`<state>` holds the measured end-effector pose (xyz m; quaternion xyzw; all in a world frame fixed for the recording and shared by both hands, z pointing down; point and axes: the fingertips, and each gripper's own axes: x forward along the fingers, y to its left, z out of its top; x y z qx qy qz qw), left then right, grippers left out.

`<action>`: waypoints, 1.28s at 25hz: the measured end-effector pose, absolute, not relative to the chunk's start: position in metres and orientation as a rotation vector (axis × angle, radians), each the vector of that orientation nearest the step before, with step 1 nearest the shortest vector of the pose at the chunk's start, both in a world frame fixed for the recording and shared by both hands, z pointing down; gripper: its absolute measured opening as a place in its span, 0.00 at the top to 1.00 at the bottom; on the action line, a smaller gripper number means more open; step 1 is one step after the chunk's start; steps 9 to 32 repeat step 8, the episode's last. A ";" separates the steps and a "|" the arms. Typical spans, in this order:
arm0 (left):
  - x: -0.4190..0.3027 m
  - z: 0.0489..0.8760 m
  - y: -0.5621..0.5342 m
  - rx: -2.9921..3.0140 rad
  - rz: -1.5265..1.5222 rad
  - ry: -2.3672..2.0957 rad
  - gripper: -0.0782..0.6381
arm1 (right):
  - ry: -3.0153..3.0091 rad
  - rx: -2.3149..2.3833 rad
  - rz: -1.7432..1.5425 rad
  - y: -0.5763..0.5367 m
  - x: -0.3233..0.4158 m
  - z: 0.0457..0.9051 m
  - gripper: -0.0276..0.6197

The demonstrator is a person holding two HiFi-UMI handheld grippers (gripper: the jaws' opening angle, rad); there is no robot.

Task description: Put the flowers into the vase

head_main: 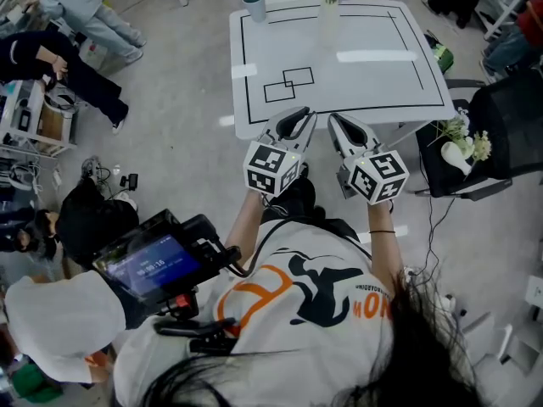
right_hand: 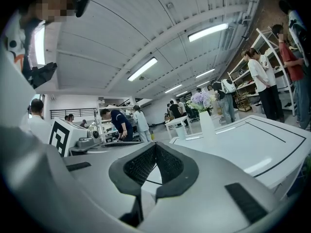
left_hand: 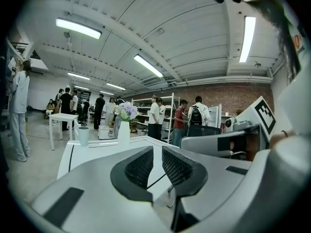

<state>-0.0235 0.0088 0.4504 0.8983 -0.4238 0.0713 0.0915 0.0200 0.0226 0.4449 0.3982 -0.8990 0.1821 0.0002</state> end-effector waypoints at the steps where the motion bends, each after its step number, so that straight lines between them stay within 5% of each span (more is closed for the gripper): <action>1: -0.023 0.450 0.008 2.669 0.214 -1.257 0.80 | -2.824 1.253 0.572 0.022 0.020 0.444 0.94; 32: -0.019 0.448 0.009 2.672 0.234 -1.250 0.80 | -2.823 1.268 0.592 0.021 0.026 0.442 0.94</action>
